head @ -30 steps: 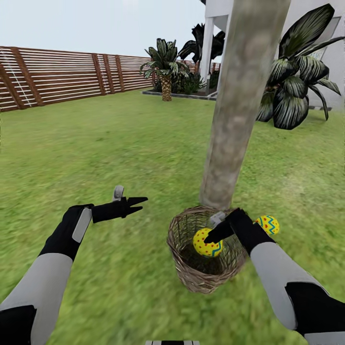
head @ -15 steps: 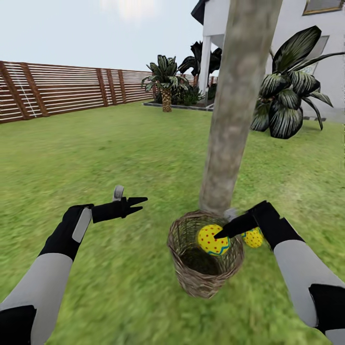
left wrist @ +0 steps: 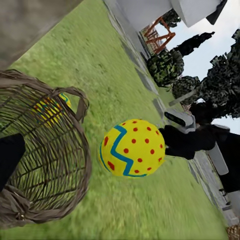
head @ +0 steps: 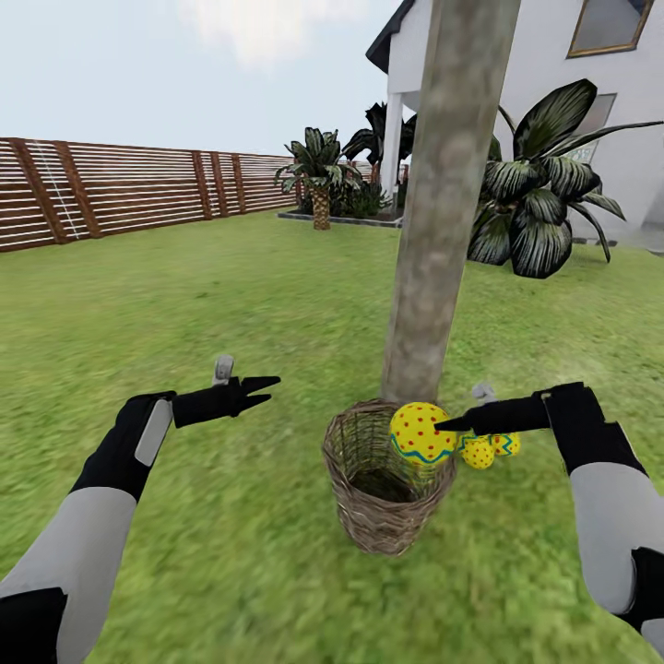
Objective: Take the three Easter eggs out of the wicker basket on the lawn in the garden, then place them on the lawn next to a single tree (choose any tree) so that all three eggs are next to the same tree and none are left in the basket.
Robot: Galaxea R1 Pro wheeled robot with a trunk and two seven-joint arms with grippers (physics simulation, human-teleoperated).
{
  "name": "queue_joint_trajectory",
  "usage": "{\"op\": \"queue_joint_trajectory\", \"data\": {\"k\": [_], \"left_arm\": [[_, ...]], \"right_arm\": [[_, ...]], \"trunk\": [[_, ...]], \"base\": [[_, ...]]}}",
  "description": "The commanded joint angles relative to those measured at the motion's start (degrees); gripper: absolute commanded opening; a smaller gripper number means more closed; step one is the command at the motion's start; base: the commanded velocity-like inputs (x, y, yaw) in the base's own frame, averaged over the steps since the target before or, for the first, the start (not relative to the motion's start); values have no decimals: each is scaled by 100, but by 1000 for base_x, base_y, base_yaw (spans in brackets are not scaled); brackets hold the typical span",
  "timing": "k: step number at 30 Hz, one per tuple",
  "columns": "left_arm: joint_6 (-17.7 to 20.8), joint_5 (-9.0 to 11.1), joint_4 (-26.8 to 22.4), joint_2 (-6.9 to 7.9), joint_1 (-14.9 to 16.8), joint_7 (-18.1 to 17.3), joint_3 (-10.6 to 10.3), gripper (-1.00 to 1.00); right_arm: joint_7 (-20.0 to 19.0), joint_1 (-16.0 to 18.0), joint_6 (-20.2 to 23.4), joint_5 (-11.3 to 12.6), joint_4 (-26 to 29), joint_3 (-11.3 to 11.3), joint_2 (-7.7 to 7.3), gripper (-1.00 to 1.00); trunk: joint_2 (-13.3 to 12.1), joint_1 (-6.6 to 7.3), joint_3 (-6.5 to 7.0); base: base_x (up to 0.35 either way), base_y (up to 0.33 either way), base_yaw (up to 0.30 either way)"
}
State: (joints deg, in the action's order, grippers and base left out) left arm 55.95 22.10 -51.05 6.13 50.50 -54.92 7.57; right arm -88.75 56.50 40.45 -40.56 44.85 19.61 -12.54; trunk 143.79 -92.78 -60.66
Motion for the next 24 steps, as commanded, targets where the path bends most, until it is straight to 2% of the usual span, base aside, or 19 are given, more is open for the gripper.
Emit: {"op": "queue_joint_trajectory", "data": {"k": [1, 3, 9, 13, 24], "left_arm": [[12, -10, 17, 5, 4, -25, 15, 100], [5, -12, 32, 13, 4, -23, 26, 100], [-4, -22, 49, 28, -5, -19, 182, 100], [-5, -22, 51, 25, -5, -11, 191, 100], [-5, -31, 51, 20, -5, -2, 189, 100]], "right_arm": [[-91, 3, 60, -58, 63, 79, 1, -100], [-119, 2, 59, -57, 115, 210, 1, -100], [-125, 2, 59, -49, 137, 267, 1, -100], [-125, 2, 64, -48, 146, 504, -191, -100], [-125, -33, 68, -57, 147, 535, -208, -100]], "trunk": [[2, 1, -6], [2, 1, -6], [2, 1, -6], [2, 1, -6], [2, 1, -6]], "base": [[0, 0, 0], [0, 0, 0], [0, 0, 0], [0, 0, 0], [-36, -15, 0]]}}
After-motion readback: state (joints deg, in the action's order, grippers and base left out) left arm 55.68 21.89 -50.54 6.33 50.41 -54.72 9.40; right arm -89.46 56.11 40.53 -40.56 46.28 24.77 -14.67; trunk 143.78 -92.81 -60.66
